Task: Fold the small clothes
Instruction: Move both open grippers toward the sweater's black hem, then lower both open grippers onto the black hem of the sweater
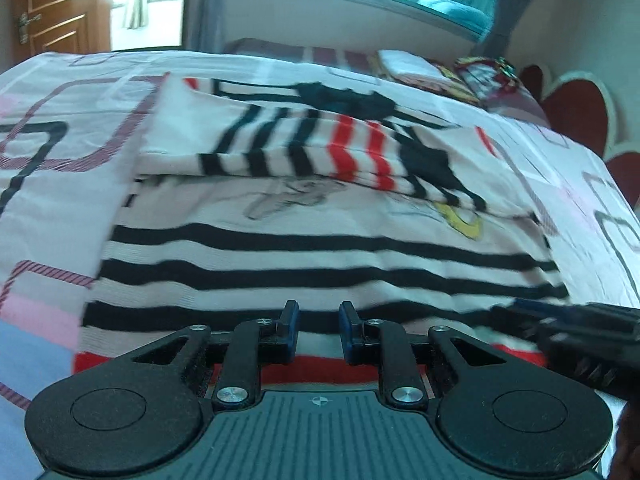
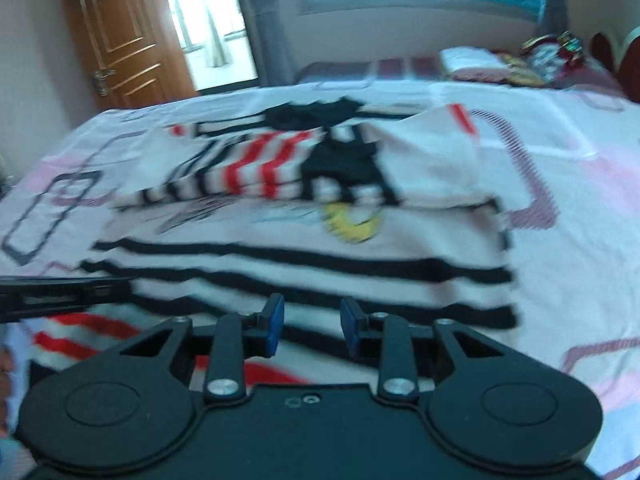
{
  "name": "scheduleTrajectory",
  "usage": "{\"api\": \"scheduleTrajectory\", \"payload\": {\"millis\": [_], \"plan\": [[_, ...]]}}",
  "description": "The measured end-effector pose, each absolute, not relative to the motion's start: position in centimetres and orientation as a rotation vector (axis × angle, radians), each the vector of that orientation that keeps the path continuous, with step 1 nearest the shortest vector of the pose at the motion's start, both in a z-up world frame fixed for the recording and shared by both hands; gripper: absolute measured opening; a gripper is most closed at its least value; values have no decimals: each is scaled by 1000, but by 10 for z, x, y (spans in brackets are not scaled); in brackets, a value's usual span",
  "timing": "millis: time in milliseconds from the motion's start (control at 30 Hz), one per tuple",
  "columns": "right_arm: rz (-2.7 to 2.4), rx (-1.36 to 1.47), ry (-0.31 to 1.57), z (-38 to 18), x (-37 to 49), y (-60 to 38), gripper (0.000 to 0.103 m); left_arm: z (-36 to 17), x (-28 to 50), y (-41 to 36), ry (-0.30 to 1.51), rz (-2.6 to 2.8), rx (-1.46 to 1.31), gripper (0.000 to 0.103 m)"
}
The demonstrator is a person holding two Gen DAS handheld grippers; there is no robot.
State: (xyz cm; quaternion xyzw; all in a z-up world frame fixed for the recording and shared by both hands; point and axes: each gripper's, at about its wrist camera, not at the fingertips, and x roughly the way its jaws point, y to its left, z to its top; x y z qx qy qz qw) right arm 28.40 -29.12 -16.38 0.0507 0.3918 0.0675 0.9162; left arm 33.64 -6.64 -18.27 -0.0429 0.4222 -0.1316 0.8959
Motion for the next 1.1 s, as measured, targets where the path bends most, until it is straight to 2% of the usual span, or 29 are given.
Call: {"api": "scheduleTrajectory", "payload": {"millis": [67, 133, 300, 667, 933, 967, 1067, 1100], "plan": [[156, 95, 817, -166, 279, -280, 31, -187, 332, -73, 888, -284, -65, 21], [164, 96, 832, -171, 273, -272, 32, -196, 328, -76, 900, -295, -31, 33], [69, 50, 860, -190, 257, -280, 32, -200, 307, -62, 848, -328, 15, 33], [-54, -73, 852, -191, 200, -282, 34, -201, 261, -7, 850, -331, -13, 33], [-43, -13, 803, -165, 154, -277, 36, -186, 217, 6, 825, -350, -59, 34], [-25, -14, 806, -166, 151, -272, 37, -188, 213, 3, 825, -353, -44, 36], [-3, -49, 831, -176, 145, -258, 38, -200, 207, 1, 858, -326, -1, 62], [-16, -71, 851, -181, 143, -256, 38, -203, 203, 4, 849, -325, 5, 62]]}}
